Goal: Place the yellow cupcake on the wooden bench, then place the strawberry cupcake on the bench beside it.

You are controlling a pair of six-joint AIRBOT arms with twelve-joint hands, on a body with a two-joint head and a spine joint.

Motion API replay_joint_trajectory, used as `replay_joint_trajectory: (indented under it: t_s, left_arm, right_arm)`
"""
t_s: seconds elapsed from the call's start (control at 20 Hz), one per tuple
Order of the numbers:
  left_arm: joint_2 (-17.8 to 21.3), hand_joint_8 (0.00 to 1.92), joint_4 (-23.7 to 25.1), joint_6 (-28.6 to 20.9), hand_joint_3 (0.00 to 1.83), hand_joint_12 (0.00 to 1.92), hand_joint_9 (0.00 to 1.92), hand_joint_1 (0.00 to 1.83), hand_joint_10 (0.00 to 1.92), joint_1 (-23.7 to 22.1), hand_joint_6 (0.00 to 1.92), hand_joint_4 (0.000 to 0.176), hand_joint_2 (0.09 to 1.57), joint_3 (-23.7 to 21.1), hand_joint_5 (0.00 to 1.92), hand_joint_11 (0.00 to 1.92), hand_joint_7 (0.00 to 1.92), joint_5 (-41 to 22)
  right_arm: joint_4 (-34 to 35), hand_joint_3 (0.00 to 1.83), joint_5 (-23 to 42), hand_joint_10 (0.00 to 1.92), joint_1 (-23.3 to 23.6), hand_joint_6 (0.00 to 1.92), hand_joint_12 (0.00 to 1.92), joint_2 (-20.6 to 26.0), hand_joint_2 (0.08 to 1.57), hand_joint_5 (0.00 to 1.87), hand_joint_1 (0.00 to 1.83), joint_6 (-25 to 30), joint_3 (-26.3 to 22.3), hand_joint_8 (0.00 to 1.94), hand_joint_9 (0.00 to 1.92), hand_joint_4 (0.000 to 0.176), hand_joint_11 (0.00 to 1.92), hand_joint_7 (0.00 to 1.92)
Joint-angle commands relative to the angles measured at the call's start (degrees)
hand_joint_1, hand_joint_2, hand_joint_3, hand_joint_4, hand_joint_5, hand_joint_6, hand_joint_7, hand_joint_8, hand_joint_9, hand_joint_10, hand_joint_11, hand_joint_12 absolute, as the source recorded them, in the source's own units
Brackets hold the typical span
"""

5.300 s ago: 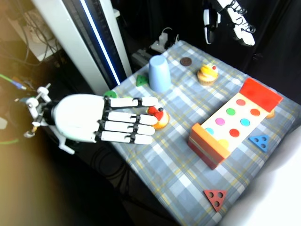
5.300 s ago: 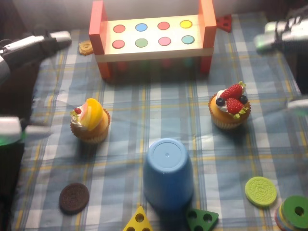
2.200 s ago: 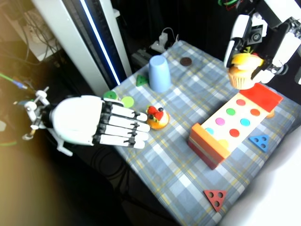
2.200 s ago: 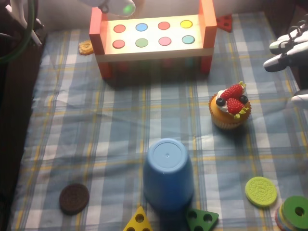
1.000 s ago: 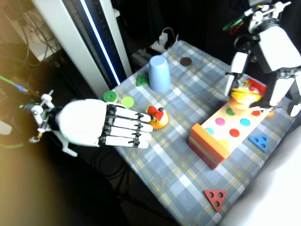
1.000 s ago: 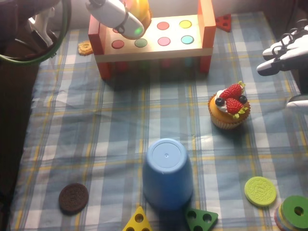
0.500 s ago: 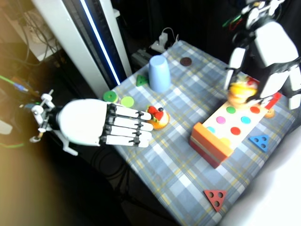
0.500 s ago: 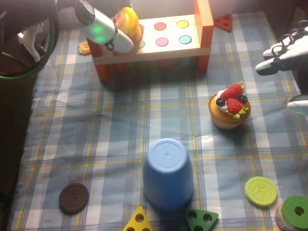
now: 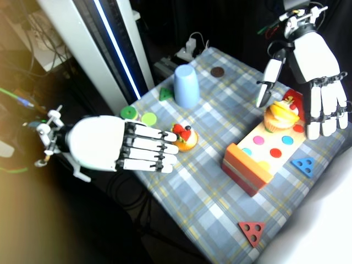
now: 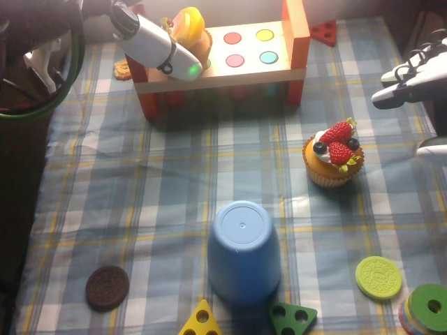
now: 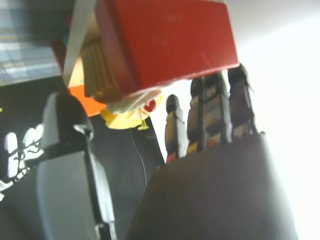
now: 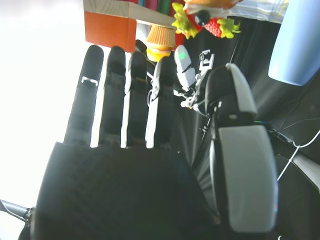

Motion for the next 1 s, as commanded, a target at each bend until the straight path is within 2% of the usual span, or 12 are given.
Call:
replay_joint_trajectory:
  t_s: [0.0,0.1,0.2,0.35,0.4,0.45,0.5,0.6,0.65,0.8,0.9,0.95]
  left_arm:
    - [0.7,0.0,1.1,-0.2,0.0,0.0,0.0,0.8,0.0,-1.1,0.0,0.176,0.79,-0.6,0.0,0.0,0.0,-3.2]
    - [1.7,0.0,5.6,-4.4,0.0,0.0,0.0,0.76,0.0,-1.3,0.0,0.176,0.76,-2.2,0.0,0.0,0.0,-4.3]
    - [4.1,0.0,17.8,-17.1,0.0,0.0,0.0,0.71,0.0,-1.2,0.0,0.176,0.73,-5.9,0.0,0.0,0.0,-7.3]
    - [9.2,0.0,37.9,-39.3,0.0,0.0,0.0,0.85,0.0,0.4,0.0,0.176,0.71,-13.0,0.0,0.0,0.0,-16.4]
    - [11.6,0.0,43.6,-46.9,0.0,0.0,0.0,0.91,0.0,1.8,0.0,0.176,0.69,-16.0,0.0,0.0,0.0,-21.5]
    - [12.7,0.0,45.8,-50.1,0.0,0.0,0.0,0.91,0.0,2.7,0.0,0.176,0.69,-17.5,0.0,0.0,0.0,-23.8]
    - [15.1,0.0,49.3,-55.4,0.0,0.0,0.0,0.81,0.0,4.8,0.0,0.176,0.7,-20.6,0.0,0.0,0.0,-29.3]
    - [20.0,0.0,53.8,-61.4,0.0,0.0,0.0,0.84,0.0,10.0,0.0,0.176,0.69,-26.7,0.0,0.0,0.0,-38.4]
    - [21.3,0.0,54.6,-63.5,0.0,0.0,0.0,0.83,0.0,12.0,0.0,0.176,0.69,-28.3,0.0,0.0,0.0,-41.3]
    - [25.1,0.0,56.5,-72.9,0.0,0.0,0.0,0.78,0.0,18.9,0.0,0.176,0.67,-32.1,0.0,0.0,0.0,-50.2]
    - [26.5,0.0,56.7,-76.9,0.0,0.0,0.0,0.7,0.0,23.2,0.0,0.176,0.67,-33.8,0.0,0.0,0.0,-54.9]
    - [26.9,0.0,56.7,-77.2,0.0,0.0,0.0,0.7,0.0,24.5,0.0,0.176,0.65,-34.5,0.0,0.0,0.0,-56.2]
  right_arm:
    - [2.0,0.0,6.4,0.0,0.4,0.0,0.63,-0.1,1.17,0.6,0.76,0.4,0.0,0.0,0.46,0.062,0.17,0.52]
    - [2.0,0.0,6.4,0.0,0.4,0.0,0.61,-0.1,1.12,0.55,0.76,0.4,0.0,0.0,0.43,0.061,0.14,0.49]
    - [2.1,0.0,6.8,0.0,0.5,0.0,0.6,-0.1,1.06,0.46,0.71,0.4,0.0,0.0,0.4,0.063,0.14,0.44]
    - [2.1,0.0,7.0,0.0,1.9,0.0,0.58,-0.5,1.01,0.4,0.72,0.2,0.2,0.0,0.37,0.044,0.11,0.41]
    - [1.8,0.0,7.0,0.0,2.9,0.0,0.77,-0.8,0.93,0.35,0.69,-0.2,0.4,0.0,0.38,0.074,0.07,0.39]
    - [1.5,0.0,7.0,0.0,3.3,0.0,0.77,-1.0,0.93,0.35,0.69,-0.2,0.5,0.0,0.38,0.074,0.07,0.39]
    - [0.5,0.0,6.5,0.01,4.6,0.0,1.01,-1.3,0.89,0.33,0.75,-0.2,0.7,0.0,0.39,0.121,0.0,0.39]
    - [-2.3,0.0,4.2,0.02,7.4,0.0,1.07,-2.3,0.87,0.34,0.82,-0.2,1.2,0.01,0.45,0.116,0.0,0.44]
    - [-3.5,0.0,2.9,0.01,8.6,0.0,0.99,-2.8,0.86,0.37,0.74,-0.1,1.5,0.0,0.45,0.092,0.03,0.44]
    - [-7.3,0.0,-0.5,0.01,11.2,0.0,0.89,-5.0,0.85,0.4,0.83,2.2,3.1,0.0,0.5,0.084,0.21,0.46]
    - [-10.0,0.0,-2.8,0.0,12.7,0.0,0.97,-6.5,0.86,0.37,0.79,4.4,4.4,0.0,0.44,0.132,0.09,0.41]
    - [-10.9,0.0,-3.6,0.0,13.2,0.0,0.89,-7.1,0.86,0.41,0.83,4.9,4.8,0.0,0.46,0.099,0.15,0.43]
